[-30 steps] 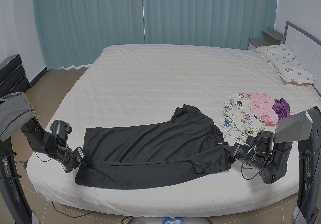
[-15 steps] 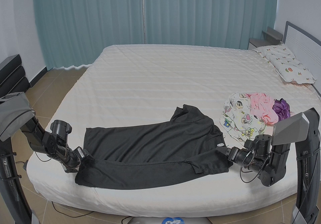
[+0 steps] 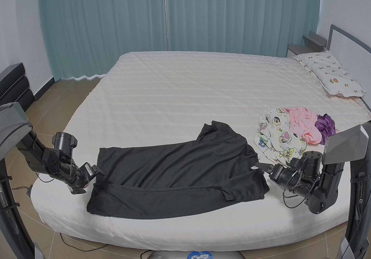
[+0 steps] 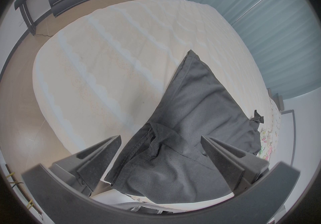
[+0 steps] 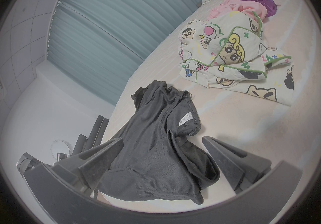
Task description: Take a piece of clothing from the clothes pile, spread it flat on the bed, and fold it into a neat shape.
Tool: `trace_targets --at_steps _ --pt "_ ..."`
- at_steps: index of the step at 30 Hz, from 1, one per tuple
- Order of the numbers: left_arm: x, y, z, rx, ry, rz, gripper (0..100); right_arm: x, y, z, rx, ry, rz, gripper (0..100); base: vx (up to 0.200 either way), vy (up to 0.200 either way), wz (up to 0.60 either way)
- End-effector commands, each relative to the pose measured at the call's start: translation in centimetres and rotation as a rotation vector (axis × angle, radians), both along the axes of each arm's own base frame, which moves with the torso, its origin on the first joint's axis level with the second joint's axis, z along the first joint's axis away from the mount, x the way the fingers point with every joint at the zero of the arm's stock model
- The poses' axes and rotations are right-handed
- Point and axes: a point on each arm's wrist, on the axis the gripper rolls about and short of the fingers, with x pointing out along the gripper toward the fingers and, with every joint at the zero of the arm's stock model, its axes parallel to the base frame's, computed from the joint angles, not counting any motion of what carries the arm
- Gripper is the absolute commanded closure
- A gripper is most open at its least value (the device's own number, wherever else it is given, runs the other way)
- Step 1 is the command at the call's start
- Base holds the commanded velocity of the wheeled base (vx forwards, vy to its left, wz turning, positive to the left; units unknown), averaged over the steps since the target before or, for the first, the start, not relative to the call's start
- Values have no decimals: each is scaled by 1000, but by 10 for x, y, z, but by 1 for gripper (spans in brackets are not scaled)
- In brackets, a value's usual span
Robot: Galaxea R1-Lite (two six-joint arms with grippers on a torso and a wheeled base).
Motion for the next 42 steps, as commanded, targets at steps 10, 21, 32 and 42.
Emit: trace_targets --at_steps 10,21,32,42 --pt "-2 4 1 -15 -6 2 0 0 0 3 2 -17 1 0 0 120 0" --pt "-1 2 1 -19 -5 1 0 -1 3 3 0 -16 10 0 55 0 0" --pt "13 -1 12 -70 -56 79 0 -1 4 5 -2 -24 11 0 109 0 0" --pt "59 -25 16 -85 -148 36 0 -4 5 8 -1 -27 17 0 0 0 0"
